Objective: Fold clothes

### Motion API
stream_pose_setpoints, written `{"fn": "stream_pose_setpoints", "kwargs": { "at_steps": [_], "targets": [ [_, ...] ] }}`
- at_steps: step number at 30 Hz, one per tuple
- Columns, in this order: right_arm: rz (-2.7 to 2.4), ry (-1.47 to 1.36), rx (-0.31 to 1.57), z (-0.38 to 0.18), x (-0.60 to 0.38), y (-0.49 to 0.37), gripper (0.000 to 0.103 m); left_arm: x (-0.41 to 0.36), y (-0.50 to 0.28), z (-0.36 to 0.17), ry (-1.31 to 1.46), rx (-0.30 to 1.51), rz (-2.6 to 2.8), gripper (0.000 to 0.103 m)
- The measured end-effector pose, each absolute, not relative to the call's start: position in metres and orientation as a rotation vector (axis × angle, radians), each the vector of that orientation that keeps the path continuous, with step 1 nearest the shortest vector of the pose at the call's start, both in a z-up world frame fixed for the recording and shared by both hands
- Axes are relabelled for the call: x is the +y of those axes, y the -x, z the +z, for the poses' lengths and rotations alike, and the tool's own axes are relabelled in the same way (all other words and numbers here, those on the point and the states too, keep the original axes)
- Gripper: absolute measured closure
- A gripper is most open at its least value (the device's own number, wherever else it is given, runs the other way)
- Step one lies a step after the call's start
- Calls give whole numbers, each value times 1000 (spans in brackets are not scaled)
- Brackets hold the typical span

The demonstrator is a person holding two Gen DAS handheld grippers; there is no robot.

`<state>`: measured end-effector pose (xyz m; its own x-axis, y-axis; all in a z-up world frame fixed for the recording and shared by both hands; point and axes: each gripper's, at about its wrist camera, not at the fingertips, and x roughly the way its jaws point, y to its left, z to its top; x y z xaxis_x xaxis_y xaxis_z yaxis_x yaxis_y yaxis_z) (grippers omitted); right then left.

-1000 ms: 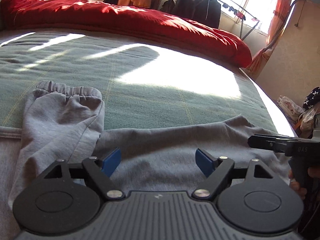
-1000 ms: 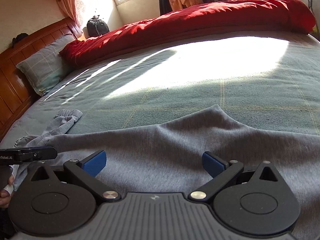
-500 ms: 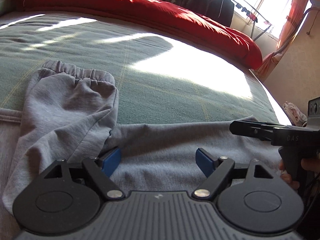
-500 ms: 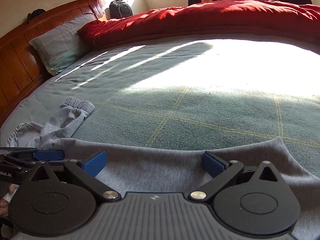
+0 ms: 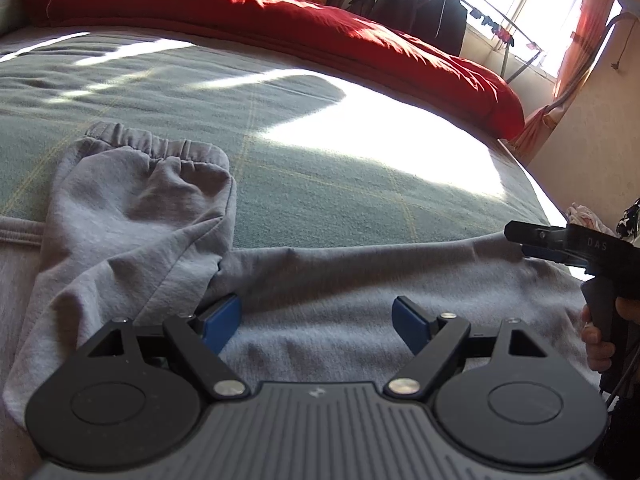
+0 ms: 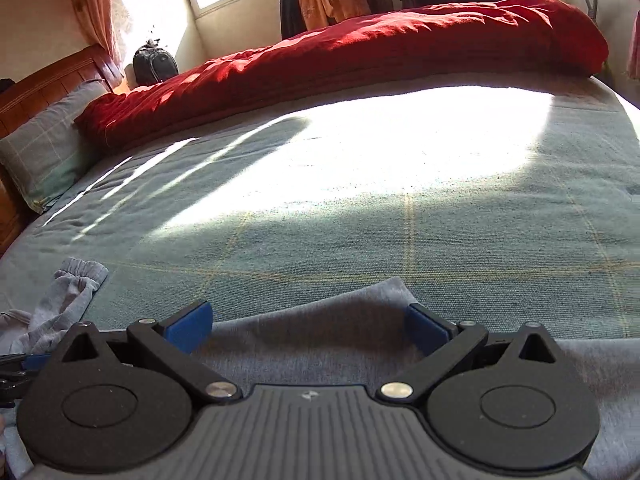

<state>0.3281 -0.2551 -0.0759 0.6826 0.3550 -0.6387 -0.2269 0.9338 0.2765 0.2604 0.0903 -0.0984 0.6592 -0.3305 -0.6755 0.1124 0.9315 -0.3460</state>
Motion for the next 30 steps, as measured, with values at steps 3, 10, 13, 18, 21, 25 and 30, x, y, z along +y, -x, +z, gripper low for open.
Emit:
{"fn": "stream_pose_setpoints", "kwargs": {
  "at_steps": [3,10,13,18,21,25,30],
  "targets": [
    [326,-172,778,-83,-251,-340,0,89,-261,-99,279,816,-254,19],
    [312,-224,763,-72,-259,-323,0,77,-256,-83,206,832,-233,19],
    [255,-195,725,-56,-278,-291,0,60,-241,-67,138,798,-255,19],
    [111,-47,686,-44,-304,-238,0,23,-213,-52,87,778,-380,15],
    [46,0,704,-51,-318,-214,0,-4,-198,-56,23,788,-438,15],
    [22,-1,770,-76,-328,-196,0,-27,-186,-71,-28,830,-455,15],
    [43,-28,805,-106,-335,-185,0,-36,-174,-91,-81,862,-413,15]
  ]
}}
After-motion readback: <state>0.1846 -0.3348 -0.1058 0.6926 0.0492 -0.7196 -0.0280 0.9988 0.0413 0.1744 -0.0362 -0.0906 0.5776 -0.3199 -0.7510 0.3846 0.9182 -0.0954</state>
